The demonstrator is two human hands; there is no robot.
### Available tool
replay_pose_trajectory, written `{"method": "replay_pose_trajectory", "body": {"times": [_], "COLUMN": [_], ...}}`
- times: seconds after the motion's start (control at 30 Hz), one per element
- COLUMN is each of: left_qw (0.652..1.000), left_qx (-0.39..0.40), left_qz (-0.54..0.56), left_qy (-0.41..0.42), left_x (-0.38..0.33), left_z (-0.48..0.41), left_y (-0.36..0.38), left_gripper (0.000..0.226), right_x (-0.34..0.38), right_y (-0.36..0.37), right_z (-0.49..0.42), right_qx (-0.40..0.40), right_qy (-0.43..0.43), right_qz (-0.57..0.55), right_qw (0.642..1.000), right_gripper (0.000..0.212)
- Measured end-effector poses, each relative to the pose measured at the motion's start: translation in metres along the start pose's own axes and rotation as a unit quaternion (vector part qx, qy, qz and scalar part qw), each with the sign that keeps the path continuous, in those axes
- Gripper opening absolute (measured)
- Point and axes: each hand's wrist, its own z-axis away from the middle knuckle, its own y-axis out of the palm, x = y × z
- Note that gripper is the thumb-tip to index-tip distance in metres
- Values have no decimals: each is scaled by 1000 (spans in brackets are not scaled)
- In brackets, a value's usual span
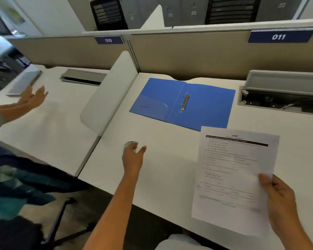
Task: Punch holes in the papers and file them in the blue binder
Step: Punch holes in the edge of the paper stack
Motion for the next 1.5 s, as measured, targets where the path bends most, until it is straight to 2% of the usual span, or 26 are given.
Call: {"method": "replay_pose_trajectory", "body": {"times": [0.03, 0.1, 0.17, 0.23, 0.3, 0.43, 0.63, 0.67, 0.77, 0.83, 0.93, 1.03, 1.13, 1.3, 1.5], "left_qw": [998, 988, 982, 983, 989, 994, 997, 998, 998, 1000, 989, 954, 932, 924, 911], "left_qx": [-42, -70, -52, -32, -25, -22, -25, -22, -14, 10, 106, 225, 298, 328, 360], "left_qz": [-50, -122, -145, -137, -110, -73, -49, -56, -64, -25, 97, 197, 205, 193, 187], "left_qy": [-15, -69, -105, -114, -98, -76, -47, -32, 6, 9, -26, -25, 9, 48, 70], "left_x": [11, 27, 40, 52, 60, 60, 41, 35, 20, 9, -13, -41, -71, -103, -119], "left_z": [-21, -50, -73, -90, -102, -108, -85, -77, -47, -24, 17, 65, 107, 141, 170], "left_y": [-14, -33, -40, -39, -34, -22, -12, -12, -8, -1, 19, 46, 70, 96, 115], "left_gripper": [52, 67, 77, 78, 68, 39, 21, 21, 21, 31, 52, 42, 38, 48, 48], "right_x": [-2, -4, -5, -4, -2, 2, 2, 1, -1, 3, 15, 29, 42, 66, 74], "right_y": [0, 1, 3, 6, 7, 6, -2, -3, -5, -6, -7, -15, -29, -58, -90], "right_z": [-2, -3, -4, -5, -4, -5, -7, -8, -13, -12, -8, -4, 1, 11, 19], "right_qx": [3, 8, 11, 8, 5, -17, -37, -43, -49, -53, -54, -51, -41, -45, -63], "right_qy": [6, 19, 33, 41, 36, 24, 28, 29, 18, 7, -7, -20, -28, -36, -52], "right_qz": [-8, -16, -21, -26, -38, -32, -18, -15, -19, -13, -12, -8, -3, 0, -18], "right_qw": [1000, 1000, 999, 999, 999, 999, 999, 999, 998, 999, 998, 998, 999, 998, 996], "right_gripper": [26, 21, 17, 16, 18, 57, 66, 62, 28, 22, 23, 22, 23, 22, 22]}}
